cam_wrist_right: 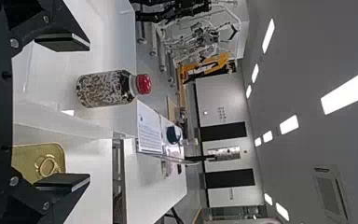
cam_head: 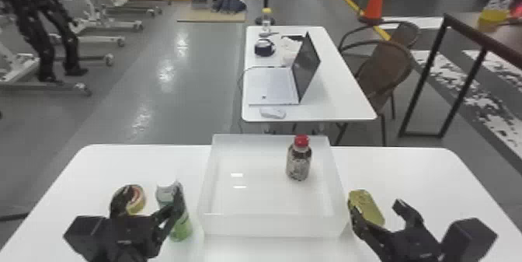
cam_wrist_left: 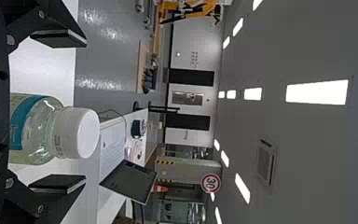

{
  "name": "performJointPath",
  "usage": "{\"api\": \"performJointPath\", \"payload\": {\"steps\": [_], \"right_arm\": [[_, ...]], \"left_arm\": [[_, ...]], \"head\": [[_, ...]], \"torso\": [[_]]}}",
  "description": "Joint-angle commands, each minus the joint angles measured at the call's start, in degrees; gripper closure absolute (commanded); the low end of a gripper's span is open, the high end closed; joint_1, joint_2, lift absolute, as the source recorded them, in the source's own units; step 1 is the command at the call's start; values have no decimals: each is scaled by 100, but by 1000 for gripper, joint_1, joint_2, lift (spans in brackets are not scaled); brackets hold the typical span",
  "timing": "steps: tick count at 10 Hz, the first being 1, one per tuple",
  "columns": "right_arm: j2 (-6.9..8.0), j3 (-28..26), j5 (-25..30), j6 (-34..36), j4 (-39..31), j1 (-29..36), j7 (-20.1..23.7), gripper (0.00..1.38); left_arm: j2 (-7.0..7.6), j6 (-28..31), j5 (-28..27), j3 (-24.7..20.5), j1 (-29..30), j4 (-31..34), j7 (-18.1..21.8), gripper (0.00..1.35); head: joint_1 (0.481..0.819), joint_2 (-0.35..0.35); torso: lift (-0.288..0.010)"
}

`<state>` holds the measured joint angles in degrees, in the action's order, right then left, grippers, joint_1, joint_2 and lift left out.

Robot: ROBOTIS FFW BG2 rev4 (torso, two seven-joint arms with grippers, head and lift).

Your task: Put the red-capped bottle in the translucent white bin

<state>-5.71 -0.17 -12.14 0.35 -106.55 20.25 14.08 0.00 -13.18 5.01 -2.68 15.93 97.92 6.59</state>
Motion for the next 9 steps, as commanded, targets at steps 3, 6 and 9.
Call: {"api": "performJointPath", "payload": {"steps": [3, 6, 9], "right_arm": [[0, -9, -17, -18, 12, -21, -1, 288], [9, -9, -34, -35, 12, -21, -1, 288], [26, -9, -61, -88, 12, -30, -1, 288]], "left_arm": [[-15, -18, 0, -22, 16, -1, 0, 256], [-15, -26, 0, -13, 16, -1, 0, 256], [0, -35, 0, -13, 25, -1, 0, 256]], "head": [[549, 0], [549, 0], [549, 0]], "torso": [[-100], [-100], [-100]]}}
